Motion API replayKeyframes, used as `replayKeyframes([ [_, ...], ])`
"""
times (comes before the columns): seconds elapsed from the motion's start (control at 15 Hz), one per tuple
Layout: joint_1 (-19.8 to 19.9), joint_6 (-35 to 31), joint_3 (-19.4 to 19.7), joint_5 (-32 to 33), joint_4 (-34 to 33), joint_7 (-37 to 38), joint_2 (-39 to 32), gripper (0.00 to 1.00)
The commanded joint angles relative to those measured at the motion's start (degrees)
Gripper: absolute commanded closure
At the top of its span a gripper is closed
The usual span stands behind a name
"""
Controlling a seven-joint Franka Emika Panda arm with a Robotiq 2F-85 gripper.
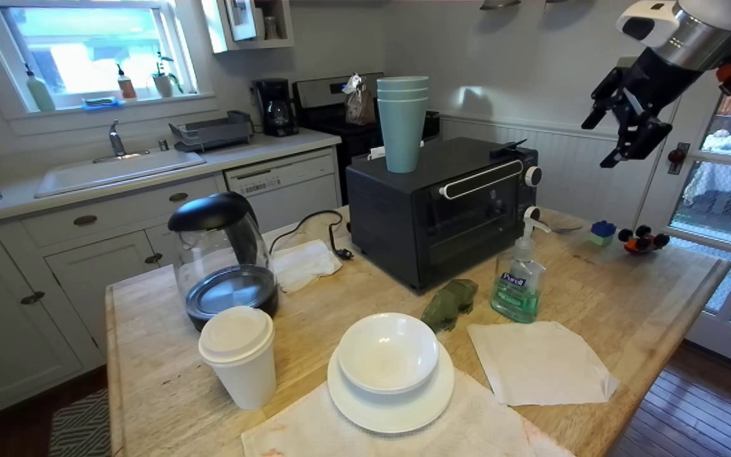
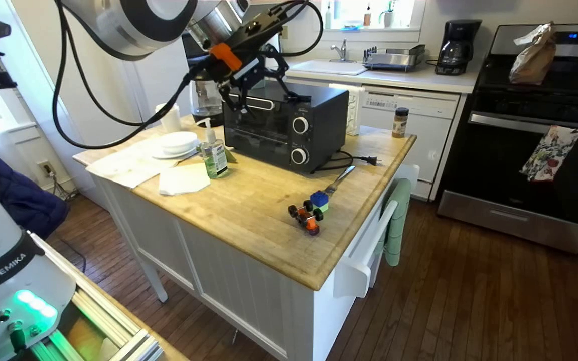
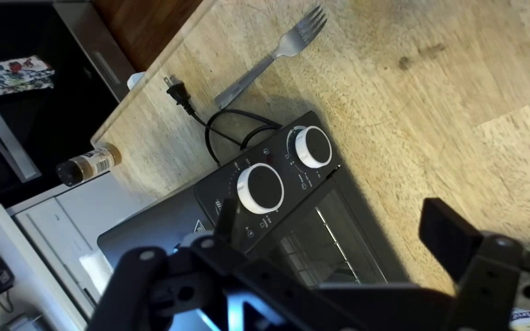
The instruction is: Clip the clipper onto the oven handle
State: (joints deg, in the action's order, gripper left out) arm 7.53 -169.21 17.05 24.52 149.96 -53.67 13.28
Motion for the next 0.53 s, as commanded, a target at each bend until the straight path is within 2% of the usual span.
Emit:
replayKeyframes([
  [0.0,1.10,-0.07,-1.27,-0.60,0.03,-0.31,-0.05,0.00],
  [0.07,1.10,-0.04,-1.28,-0.60,-0.01,-0.31,-0.06,0.00],
  [0.2,2.17,-5.67,-1.37,2.33,0.32,-1.70,-1.30,0.00],
  [0.33,-0.06,-9.02,0.85,1.94,0.86,-4.73,-2.37,0.00],
  [0.47,0.48,-12.41,1.06,2.76,1.09,-6.77,-3.65,0.00],
])
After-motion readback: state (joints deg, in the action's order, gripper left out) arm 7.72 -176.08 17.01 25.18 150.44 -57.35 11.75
